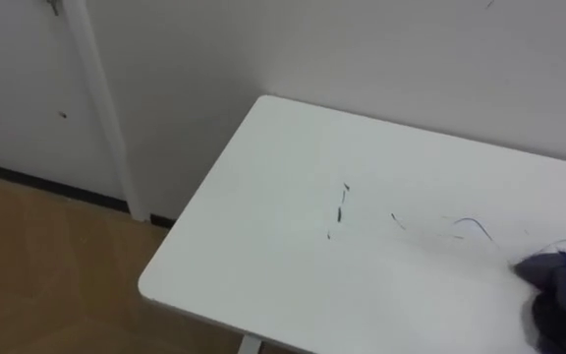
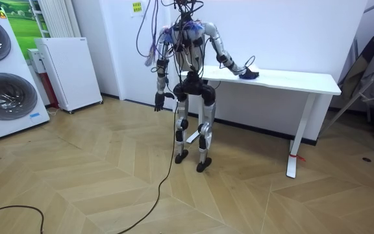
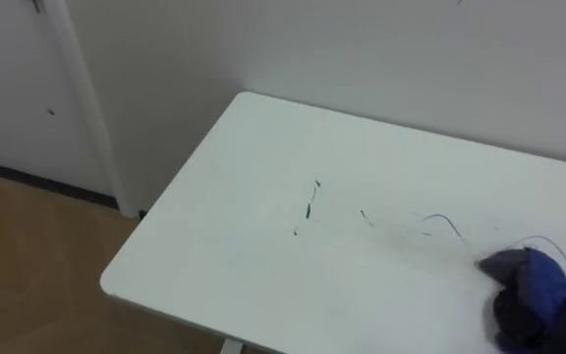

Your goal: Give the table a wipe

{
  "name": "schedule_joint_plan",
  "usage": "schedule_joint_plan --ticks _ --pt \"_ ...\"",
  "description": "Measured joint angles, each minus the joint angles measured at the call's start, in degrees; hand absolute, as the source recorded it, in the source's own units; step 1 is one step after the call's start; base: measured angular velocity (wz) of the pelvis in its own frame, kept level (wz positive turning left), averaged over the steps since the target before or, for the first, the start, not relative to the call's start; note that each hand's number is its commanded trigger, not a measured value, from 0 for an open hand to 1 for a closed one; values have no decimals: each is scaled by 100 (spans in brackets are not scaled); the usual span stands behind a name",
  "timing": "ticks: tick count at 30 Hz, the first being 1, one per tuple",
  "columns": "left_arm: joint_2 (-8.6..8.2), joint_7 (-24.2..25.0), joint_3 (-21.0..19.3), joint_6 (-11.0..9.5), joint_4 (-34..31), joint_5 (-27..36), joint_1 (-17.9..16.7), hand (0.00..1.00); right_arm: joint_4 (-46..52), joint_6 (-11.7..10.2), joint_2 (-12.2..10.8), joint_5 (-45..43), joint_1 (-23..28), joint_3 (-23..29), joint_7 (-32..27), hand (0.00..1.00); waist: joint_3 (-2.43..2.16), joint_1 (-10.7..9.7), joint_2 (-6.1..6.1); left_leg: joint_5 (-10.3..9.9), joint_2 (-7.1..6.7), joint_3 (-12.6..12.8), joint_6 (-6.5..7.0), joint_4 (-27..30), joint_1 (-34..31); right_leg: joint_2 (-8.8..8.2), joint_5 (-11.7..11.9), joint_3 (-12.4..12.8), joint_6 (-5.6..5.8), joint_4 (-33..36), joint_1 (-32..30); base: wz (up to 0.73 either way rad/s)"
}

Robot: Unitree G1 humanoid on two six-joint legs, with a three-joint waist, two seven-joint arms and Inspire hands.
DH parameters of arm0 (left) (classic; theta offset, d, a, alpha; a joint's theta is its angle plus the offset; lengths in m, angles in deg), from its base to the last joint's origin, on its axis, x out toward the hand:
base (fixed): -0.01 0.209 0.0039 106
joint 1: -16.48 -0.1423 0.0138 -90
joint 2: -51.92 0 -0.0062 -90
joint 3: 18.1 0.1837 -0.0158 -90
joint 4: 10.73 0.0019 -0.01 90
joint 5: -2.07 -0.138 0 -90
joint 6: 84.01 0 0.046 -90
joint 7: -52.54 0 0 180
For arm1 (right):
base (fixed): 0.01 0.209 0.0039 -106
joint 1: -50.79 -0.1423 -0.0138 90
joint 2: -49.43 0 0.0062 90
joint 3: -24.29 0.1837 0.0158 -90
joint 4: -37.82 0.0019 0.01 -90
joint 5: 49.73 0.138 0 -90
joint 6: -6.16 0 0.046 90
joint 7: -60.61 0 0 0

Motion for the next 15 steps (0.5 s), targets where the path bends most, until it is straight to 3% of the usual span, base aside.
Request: schedule_joint_plan --ticks 1,2,3,5,9,11,15 --pt "0 6 31 44 0 -4 6 0 172 64 -45 -71 -157 -317 138 100 13 20 4 15 18 4 -21 -1 -46 20 13 18 -21 12 -60 -12" --pt "-3 14 74 85 -2 -6 46 0 394 171 -79 -336 -350 -636 301 100 76 91 -5 28 26 25 -37 -16 -67 28 14 42 -41 58 -123 -12" --pt "-2 17 101 98 -10 -10 74 0 532 240 -86 -489 -453 -816 427 100 101 162 20 35 31 46 -42 -29 -75 35 5 86 -55 105 -176 -9" --pt "-3 29 144 168 -27 11 165 0 738 205 -95 -851 -946 -1437 817 100 175 278 28 68 36 17 -57 -57 -168 66 5 134 -70 105 -295 5" --pt "3 28 274 191 -152 7 94 0 771 51 -94 -867 -1358 -1738 1068 100 160 316 47 141 -24 -95 -31 -133 -270 10 0 -36 -61 78 -339 34" --pt "10 28 271 192 -165 9 -67 0 613 -178 19 -663 -1269 -1617 981 100 139 188 11 149 -88 -287 -17 -135 -255 -39 -19 -231 -28 89 -242 45" --pt "84 21 171 133 -175 -4 -210 0 16 -669 127 -265 -1000 -1127 739 100 111 -53 -66 150 -100 -295 -15 -183 -135 -53 -19 -326 -26 82 -30 47"
